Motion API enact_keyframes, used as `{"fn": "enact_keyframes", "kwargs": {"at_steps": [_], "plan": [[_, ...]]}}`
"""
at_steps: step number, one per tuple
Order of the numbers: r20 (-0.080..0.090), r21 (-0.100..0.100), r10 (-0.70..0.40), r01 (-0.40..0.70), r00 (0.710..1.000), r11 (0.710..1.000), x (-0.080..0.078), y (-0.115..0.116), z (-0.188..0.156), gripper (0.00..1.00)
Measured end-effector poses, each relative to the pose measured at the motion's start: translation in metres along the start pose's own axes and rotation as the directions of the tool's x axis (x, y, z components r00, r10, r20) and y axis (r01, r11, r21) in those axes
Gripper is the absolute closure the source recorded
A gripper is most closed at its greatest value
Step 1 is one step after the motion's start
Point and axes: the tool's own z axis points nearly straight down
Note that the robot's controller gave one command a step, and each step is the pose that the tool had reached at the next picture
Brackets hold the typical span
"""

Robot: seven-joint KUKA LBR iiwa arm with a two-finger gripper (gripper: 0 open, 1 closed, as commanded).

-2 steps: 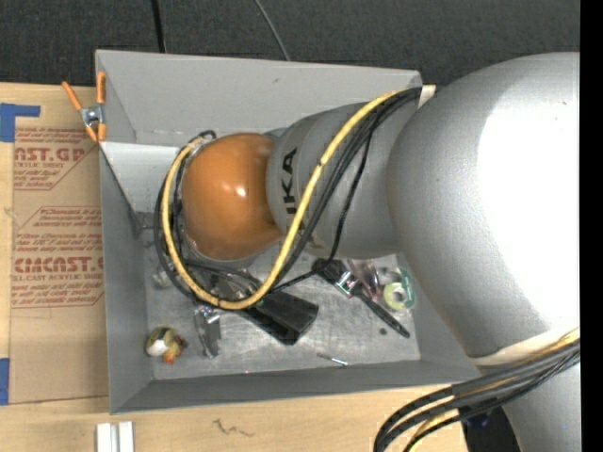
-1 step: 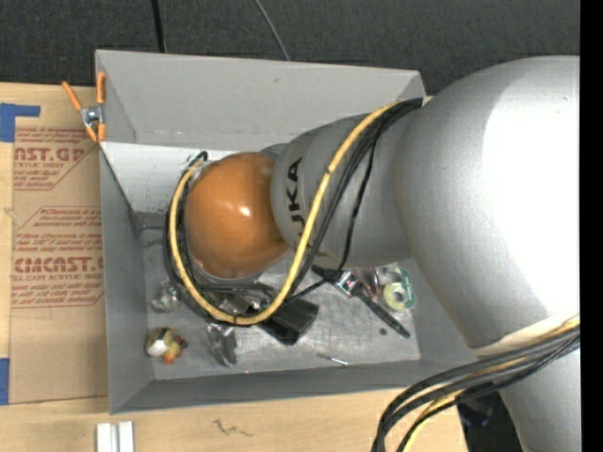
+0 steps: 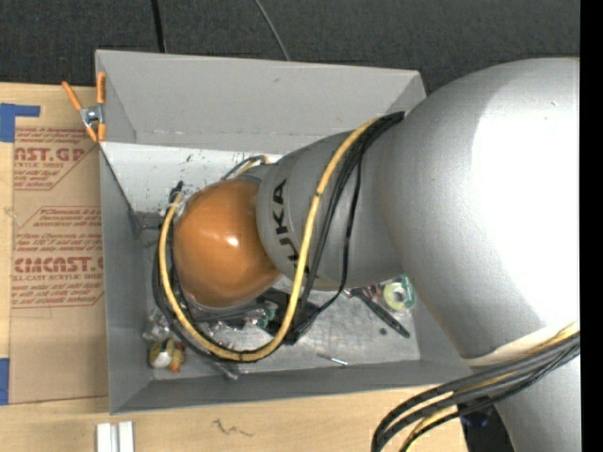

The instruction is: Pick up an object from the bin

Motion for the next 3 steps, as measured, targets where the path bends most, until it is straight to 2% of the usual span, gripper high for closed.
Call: {"fn": "enact_keyframes", "kwargs": {"at_steps": [1,2,3], "plan": [[0.029,0.014,-0.022,0.022,0.999,1.000,-0.010,0.023,-0.002,1.00],[0.027,0.008,-0.033,0.033,0.999,0.999,-0.010,0.020,-0.001,1.00],[0.002,-0.008,-0.022,0.022,1.000,1.000,-0.001,0.011,-0.072,1.00]]}}
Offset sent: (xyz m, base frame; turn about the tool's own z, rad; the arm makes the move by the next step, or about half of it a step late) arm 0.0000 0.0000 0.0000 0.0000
